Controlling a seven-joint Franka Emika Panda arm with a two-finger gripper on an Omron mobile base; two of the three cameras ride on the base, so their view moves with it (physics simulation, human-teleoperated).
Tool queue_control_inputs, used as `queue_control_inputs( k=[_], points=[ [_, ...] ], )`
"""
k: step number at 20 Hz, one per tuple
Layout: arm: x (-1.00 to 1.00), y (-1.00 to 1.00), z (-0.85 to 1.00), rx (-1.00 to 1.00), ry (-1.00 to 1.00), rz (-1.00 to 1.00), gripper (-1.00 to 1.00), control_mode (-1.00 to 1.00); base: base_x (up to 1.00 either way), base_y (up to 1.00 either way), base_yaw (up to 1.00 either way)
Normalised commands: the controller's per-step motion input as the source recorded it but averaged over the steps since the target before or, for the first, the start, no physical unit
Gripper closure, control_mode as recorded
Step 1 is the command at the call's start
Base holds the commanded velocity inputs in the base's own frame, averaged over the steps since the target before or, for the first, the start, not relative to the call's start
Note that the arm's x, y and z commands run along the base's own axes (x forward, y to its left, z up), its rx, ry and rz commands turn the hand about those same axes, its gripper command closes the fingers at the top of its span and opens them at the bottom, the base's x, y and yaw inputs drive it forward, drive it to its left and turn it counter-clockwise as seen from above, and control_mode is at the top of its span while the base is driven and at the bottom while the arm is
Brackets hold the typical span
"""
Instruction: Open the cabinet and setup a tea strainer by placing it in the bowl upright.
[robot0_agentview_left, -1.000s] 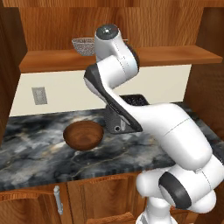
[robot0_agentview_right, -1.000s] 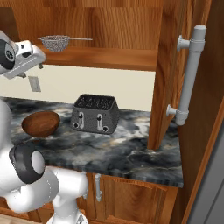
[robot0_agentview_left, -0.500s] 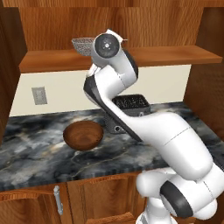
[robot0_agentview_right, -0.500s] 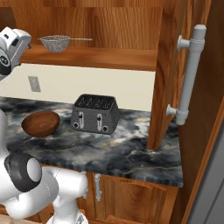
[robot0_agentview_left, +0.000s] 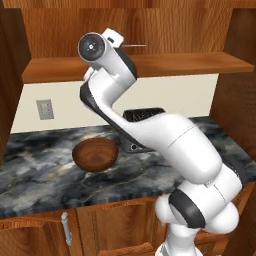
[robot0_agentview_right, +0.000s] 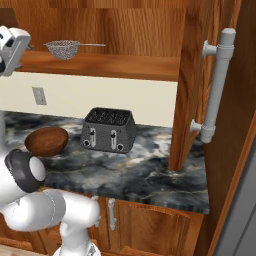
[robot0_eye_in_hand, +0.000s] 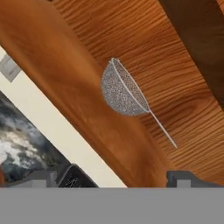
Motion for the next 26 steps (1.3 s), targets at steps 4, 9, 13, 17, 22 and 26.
queue_control_inputs(
  k=[4, 9, 13, 17, 22, 26],
  points=[
    [0.51, -0.07, 0.00, 0.07, 0.10, -0.06, -1.00, -1.00, 0.00, 0.00, 0.00],
    [0.62, -0.29, 0.00, 0.05, 0.17, 0.00, -1.00, -1.00, 0.00, 0.00, 0.00],
    [0.50, -0.07, 0.00, 0.00, 0.07, 0.00, -1.00, -1.00, 0.00, 0.00, 0.00],
    [0.42, 0.00, 0.00, 0.00, 0.01, 0.00, -1.00, -1.00, 0.00, 0.00, 0.00],
    [0.44, 0.00, 0.00, 0.00, 0.02, 0.02, -1.00, -1.00, 0.00, 0.00, 0.00],
    [0.41, 0.00, 0.00, -0.12, 0.14, 0.01, -1.00, -1.00, 0.00, 0.00, 0.00]
  ],
)
